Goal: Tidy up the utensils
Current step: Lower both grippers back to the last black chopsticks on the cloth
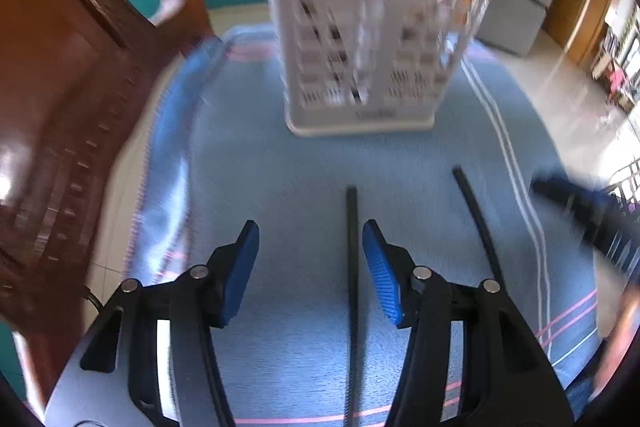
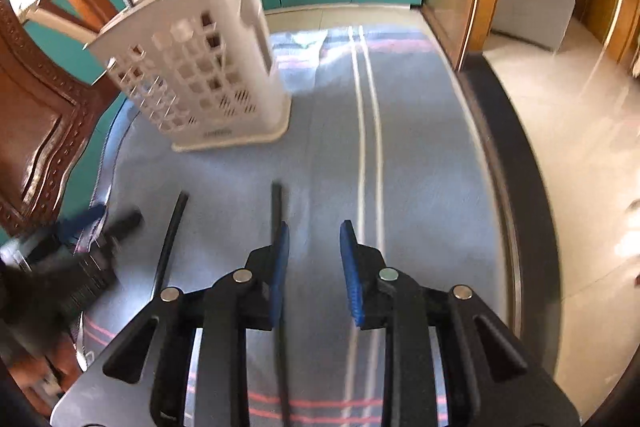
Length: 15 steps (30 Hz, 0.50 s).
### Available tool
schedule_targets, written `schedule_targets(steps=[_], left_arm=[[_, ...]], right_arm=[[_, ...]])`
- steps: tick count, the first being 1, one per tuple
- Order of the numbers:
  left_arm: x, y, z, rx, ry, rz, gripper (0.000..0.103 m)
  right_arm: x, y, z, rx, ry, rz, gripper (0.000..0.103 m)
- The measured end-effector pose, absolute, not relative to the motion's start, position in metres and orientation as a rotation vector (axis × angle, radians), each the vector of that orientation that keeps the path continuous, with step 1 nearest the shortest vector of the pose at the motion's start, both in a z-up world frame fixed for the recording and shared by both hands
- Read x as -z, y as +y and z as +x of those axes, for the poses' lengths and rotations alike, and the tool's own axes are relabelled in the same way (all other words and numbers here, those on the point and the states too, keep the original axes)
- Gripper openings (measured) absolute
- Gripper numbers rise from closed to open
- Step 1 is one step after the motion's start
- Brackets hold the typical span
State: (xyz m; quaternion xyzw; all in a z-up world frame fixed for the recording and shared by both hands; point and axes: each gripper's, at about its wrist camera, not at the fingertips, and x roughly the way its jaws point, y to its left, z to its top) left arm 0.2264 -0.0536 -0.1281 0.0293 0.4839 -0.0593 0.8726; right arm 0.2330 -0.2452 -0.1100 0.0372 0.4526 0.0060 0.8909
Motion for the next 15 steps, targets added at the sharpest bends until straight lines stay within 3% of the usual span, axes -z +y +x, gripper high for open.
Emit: schedule_targets(steps=[8,12,15], left_arm=[[0.154,-0.066,0.240,0.138,1.062,0.086,0.057],[0.155,-0.056,0.248,0.109,1.075,0.038,0.031],[0.154,-0.050,0.250,0.108,1.081,0.003,0.030]], right_arm=[[0.123,-0.247,0.253,-0.062,0.971,0.100,0.027],[0.129,-0.233,0.253,-0.091,0.983,0.056,0.026],[0.134,-0.227,0.252,-0.099,0.989,0.028,0.026]])
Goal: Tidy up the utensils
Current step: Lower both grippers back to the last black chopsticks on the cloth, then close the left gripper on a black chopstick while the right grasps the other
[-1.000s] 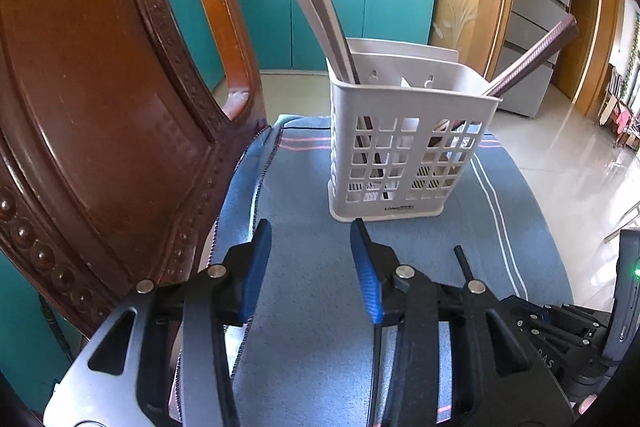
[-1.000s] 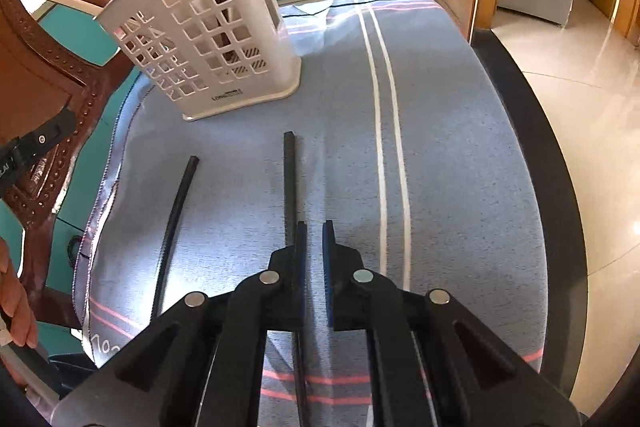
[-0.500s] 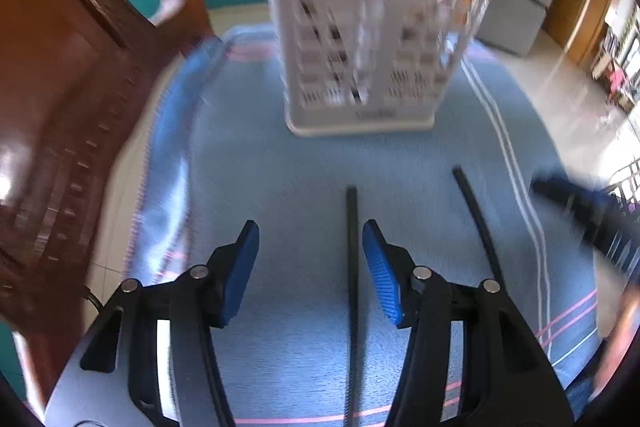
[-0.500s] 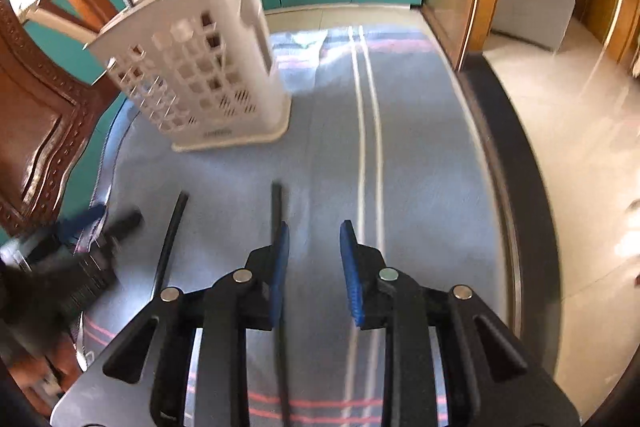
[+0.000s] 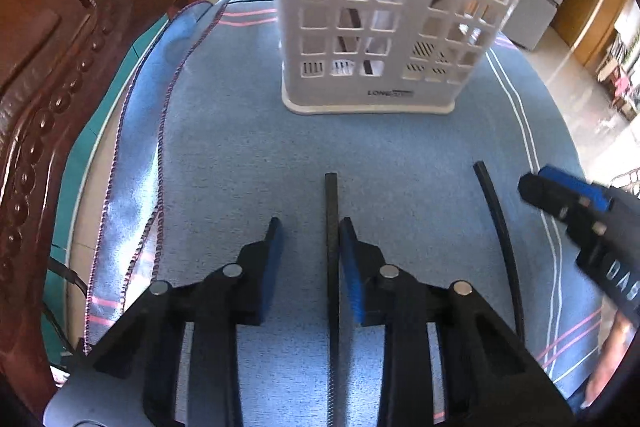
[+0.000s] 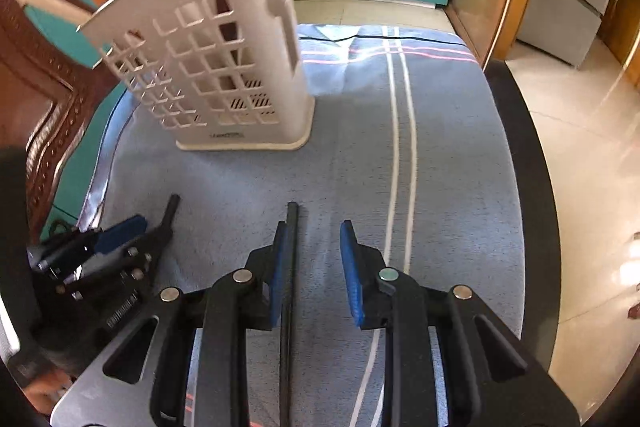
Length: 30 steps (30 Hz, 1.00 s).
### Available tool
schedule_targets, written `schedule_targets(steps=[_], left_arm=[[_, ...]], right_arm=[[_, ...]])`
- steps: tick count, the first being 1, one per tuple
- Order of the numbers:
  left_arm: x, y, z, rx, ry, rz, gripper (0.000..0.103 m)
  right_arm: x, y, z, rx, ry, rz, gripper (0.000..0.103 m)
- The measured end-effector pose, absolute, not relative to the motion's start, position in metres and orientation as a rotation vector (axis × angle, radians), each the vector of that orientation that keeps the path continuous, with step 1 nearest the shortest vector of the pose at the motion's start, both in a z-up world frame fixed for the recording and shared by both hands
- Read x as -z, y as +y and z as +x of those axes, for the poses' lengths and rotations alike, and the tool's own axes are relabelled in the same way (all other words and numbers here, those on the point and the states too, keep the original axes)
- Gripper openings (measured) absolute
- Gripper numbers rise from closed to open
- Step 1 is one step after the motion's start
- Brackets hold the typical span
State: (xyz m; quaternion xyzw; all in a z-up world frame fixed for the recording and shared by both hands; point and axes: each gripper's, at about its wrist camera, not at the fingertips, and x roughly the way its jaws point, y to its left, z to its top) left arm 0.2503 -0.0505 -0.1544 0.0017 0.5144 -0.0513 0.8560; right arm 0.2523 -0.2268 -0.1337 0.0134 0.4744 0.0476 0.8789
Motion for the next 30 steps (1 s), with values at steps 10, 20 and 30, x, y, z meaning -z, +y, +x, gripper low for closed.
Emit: schedule_targets(steps=[10,20,30], left_arm=[[0.158,-0.061,0.251,0.082,1.067,0.042,0.038],[0.156,-0.050,0.251,0.078,1.067,0.041,0.043],[0.157,-0.049,0.251,0.069,1.068,0.043,0.048]], right_arm=[[0.153,-0.212,0.259,-0.079,1.036,-0.044,0.026],[0.161,-0.202,0.254,-0.058,1.020,-0.106,0.029],[0.161,-0.202,0.253,-0.051,1.012,-0.102,0.030]])
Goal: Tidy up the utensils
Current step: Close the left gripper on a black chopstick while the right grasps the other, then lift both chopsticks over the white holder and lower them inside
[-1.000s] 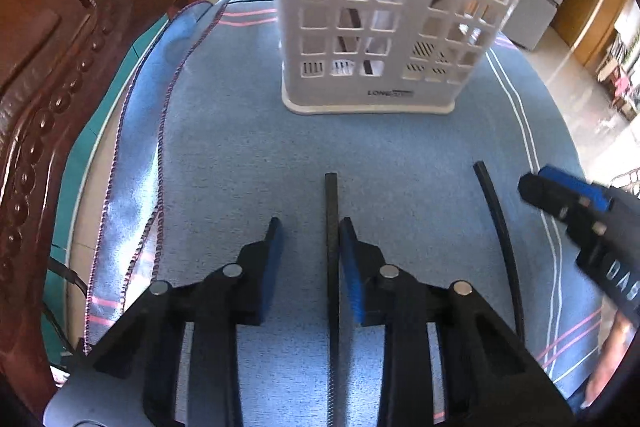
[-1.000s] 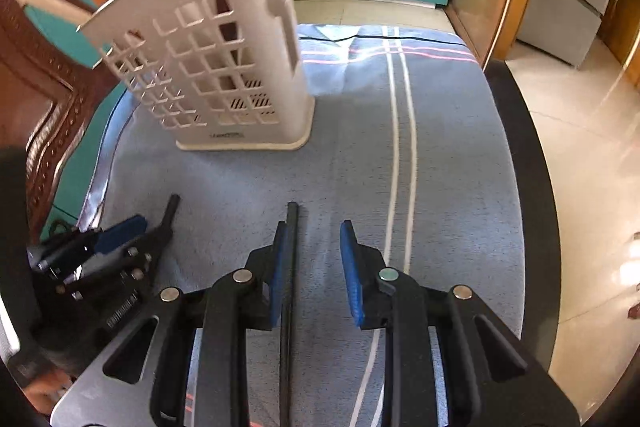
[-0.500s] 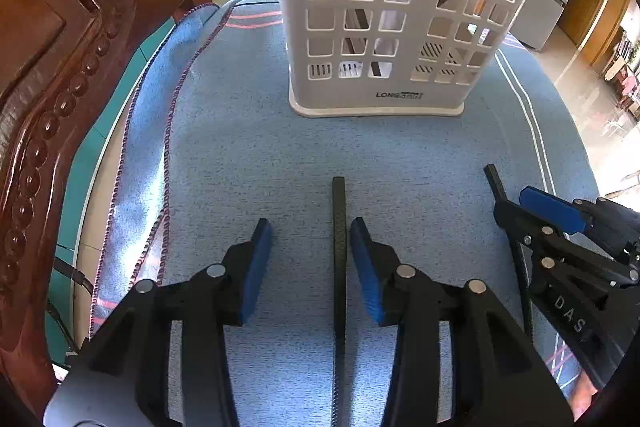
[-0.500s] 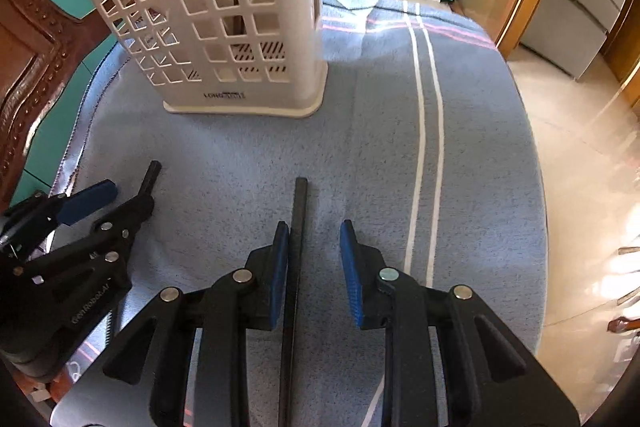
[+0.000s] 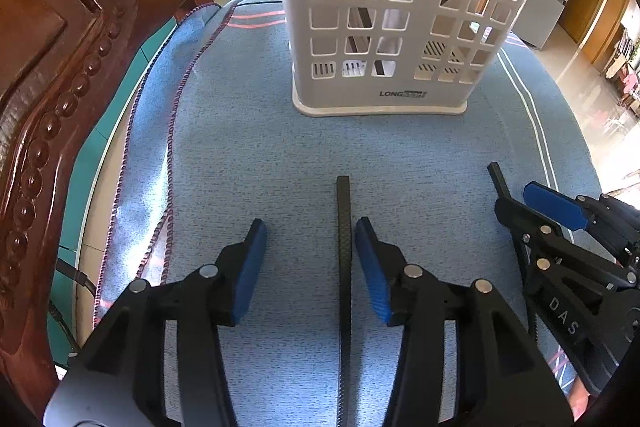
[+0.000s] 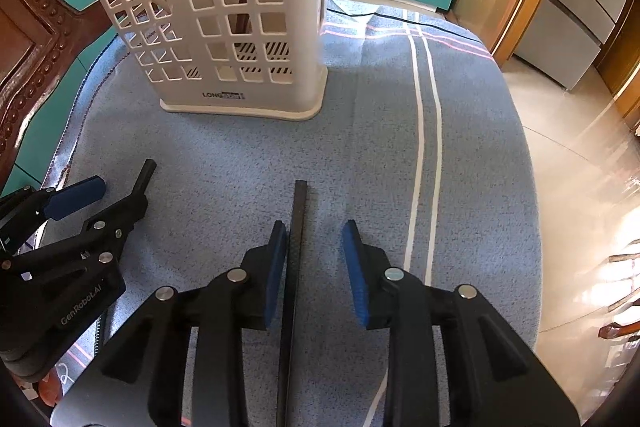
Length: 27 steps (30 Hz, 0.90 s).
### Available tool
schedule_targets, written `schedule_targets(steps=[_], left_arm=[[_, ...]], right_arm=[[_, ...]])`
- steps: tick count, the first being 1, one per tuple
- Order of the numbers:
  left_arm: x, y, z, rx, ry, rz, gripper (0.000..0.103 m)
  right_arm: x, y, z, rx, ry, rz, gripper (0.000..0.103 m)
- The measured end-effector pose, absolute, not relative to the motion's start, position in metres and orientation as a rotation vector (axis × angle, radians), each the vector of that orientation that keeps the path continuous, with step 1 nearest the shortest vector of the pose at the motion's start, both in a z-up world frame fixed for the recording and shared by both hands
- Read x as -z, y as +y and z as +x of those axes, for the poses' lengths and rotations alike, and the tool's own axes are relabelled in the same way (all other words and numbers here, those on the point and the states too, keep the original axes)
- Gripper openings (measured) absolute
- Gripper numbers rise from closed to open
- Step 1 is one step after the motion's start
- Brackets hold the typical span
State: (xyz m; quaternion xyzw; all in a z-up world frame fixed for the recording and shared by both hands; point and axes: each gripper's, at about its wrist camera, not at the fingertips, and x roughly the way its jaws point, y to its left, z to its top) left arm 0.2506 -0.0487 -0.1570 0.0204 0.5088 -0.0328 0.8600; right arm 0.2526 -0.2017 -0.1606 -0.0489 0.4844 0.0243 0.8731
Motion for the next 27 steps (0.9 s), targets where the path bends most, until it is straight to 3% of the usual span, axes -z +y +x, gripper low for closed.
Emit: schedule_targets(steps=[4,7,12,18,27], left_arm=[[0.158,-0.046,0.252,0.068,1.065,0.041,0.048],[0.158,-0.047,0.249,0.064,1.059,0.019,0.046],[0.158,-0.044,0.249,0.066,1.053,0.016,0.009],[0.143,-0.029,0.248,0.065,1.013,-0.050,0.007],[0.027,-0.006,0.186,0.112,0.702,-0.077,0.007]], right_arm=[[0.161,-0.203,0.253,-0.052,1.010,-0.100,0.030],[0.160,-0.204,0.253,-0.072,1.015,-0.086,0.015],[0.158,-0.204,0.251,-0.083,1.011,-0.069,0.008],[0.129,-0.215,0.237,-0.108,0.910,-0.009,0.007],[0.024,-0.244,0.163,-0.222,0.626,0.070,0.007]])
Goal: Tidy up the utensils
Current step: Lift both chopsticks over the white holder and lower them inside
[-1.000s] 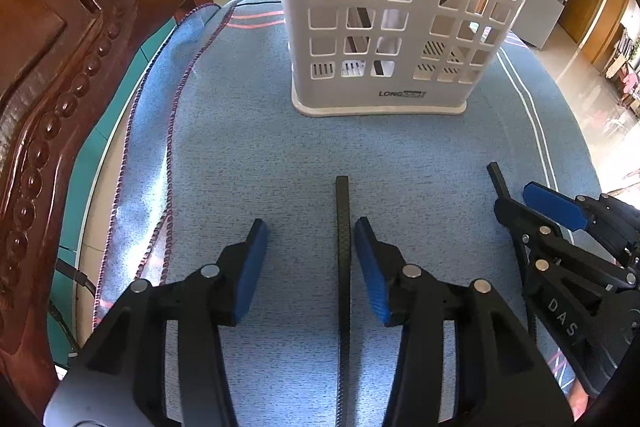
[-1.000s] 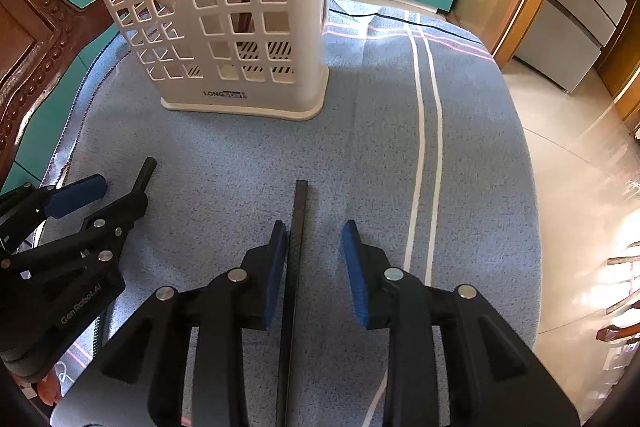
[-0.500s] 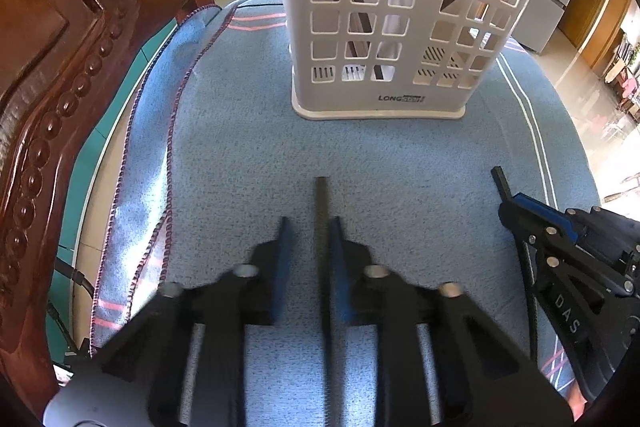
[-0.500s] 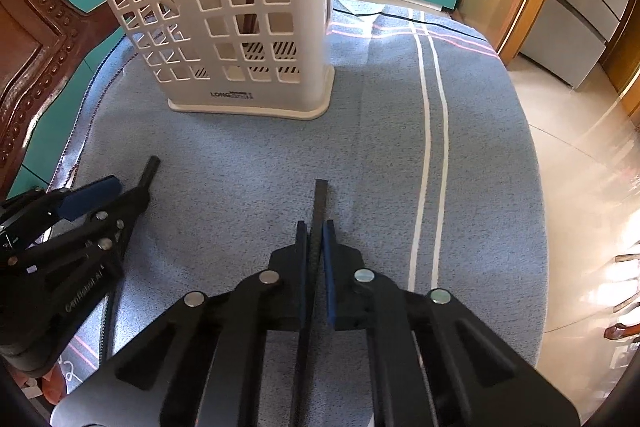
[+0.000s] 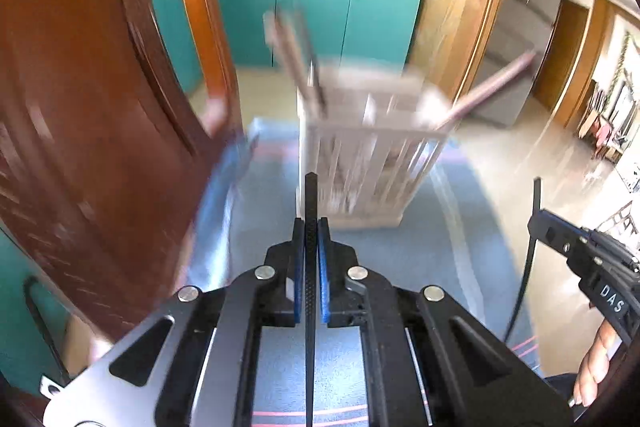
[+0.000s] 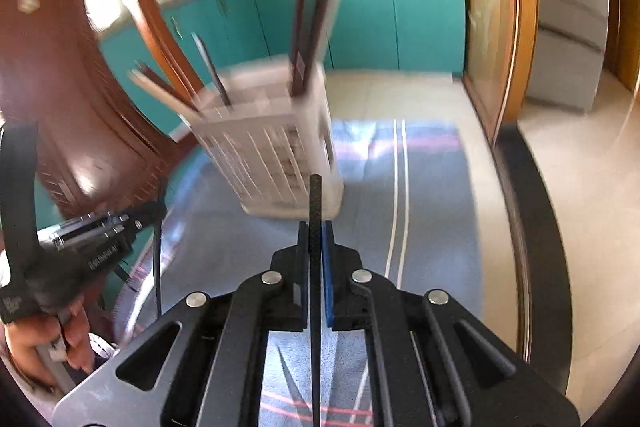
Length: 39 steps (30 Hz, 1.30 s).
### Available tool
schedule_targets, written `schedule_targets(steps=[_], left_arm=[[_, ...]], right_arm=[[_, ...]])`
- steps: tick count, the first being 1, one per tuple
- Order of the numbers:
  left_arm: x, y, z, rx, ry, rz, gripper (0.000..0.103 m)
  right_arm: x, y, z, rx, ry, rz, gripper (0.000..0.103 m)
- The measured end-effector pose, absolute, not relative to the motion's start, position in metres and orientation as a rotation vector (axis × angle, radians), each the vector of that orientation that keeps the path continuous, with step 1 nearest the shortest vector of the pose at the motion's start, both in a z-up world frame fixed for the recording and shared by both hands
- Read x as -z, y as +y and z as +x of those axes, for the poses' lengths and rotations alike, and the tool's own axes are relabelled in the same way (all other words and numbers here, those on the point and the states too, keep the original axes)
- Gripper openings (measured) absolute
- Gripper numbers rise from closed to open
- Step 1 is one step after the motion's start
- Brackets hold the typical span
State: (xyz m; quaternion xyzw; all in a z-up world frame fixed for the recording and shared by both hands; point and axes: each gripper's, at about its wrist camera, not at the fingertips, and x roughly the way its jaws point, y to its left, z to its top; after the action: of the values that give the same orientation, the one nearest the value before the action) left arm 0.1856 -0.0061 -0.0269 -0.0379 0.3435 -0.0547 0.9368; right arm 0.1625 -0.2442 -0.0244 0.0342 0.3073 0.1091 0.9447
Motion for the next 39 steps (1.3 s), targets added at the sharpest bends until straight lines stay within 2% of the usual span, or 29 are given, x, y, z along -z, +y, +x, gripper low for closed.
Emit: schedule_targets(steps=[9,13,16,24,39], left_arm=[[-0.115,0.018,0.147,0.157,0.321,-0.180,0.007],[-0.142,0.024,0.159,0.135,0.185,-0.249,0.007],[-0.131,0.024,0.193,0.109,0.183,-0.259,0.007],[-0.080,0.011,0.271,0.048,0.349,-0.226,0.007],[-0.030,-0.016,0.280,0.040,0.450,-0.162,0.008]], right_arm=[[-0.087,-0.255,0.123,-0.264,0.347,0.149,0.007],[-0.130,-0.256,0.131,-0.241,0.186,0.221,0.007],[-0.138,-0.245,0.142,-0.187,0.134,0.227,0.007],[-0.114,-0.233,0.184,-0.147,0.092,0.202,0.007],[-0.074,-0.217,0.222,-0.153,0.231,0.158,0.007]])
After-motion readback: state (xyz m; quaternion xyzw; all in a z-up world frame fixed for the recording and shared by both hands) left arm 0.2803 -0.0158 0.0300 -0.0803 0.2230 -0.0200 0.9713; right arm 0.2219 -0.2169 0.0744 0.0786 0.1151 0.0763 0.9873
